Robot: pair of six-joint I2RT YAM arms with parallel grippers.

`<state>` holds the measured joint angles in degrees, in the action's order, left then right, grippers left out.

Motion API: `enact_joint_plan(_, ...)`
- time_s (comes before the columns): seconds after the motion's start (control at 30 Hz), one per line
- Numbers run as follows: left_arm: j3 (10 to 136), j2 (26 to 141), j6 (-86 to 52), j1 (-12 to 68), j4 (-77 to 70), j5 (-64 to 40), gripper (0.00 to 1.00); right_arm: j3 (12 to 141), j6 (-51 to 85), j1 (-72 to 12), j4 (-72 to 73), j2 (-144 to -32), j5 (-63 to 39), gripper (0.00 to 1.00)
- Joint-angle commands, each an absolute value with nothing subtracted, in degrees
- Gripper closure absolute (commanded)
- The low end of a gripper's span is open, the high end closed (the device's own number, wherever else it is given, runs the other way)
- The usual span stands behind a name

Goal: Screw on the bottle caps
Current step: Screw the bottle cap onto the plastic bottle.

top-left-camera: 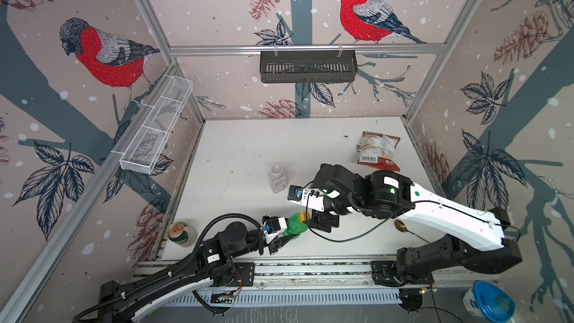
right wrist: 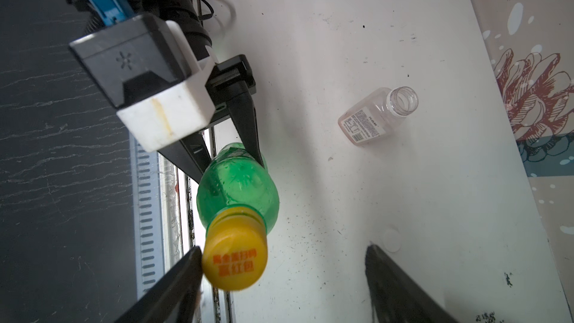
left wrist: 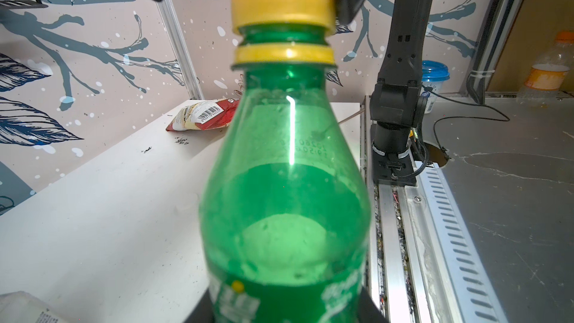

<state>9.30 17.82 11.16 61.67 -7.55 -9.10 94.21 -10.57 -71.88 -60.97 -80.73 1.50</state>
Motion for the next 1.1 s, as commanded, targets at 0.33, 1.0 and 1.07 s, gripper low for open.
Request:
enact_joint_plan(0.33, 9.32, 17.32, 12.48, 61.79, -9.06, -12.39, 0.8, 96.59, -9.61, -71.03, -55.9, -82.88, 5.06, 0.18)
enact_joint_plan(1.0, 9.23, 17.01, 12.88, 61.87, -8.88, -12.32, 0.8, 91.65, -11.99, -72.77, -60.26, -75.94, -0.36, 0.17)
enact_joint_plan(1.07, 9.23, 17.14, 12.83, 61.87, -8.86, -12.31, 0.8, 90.82, -12.33, -72.73, -60.53, -76.1, -0.6, 0.17)
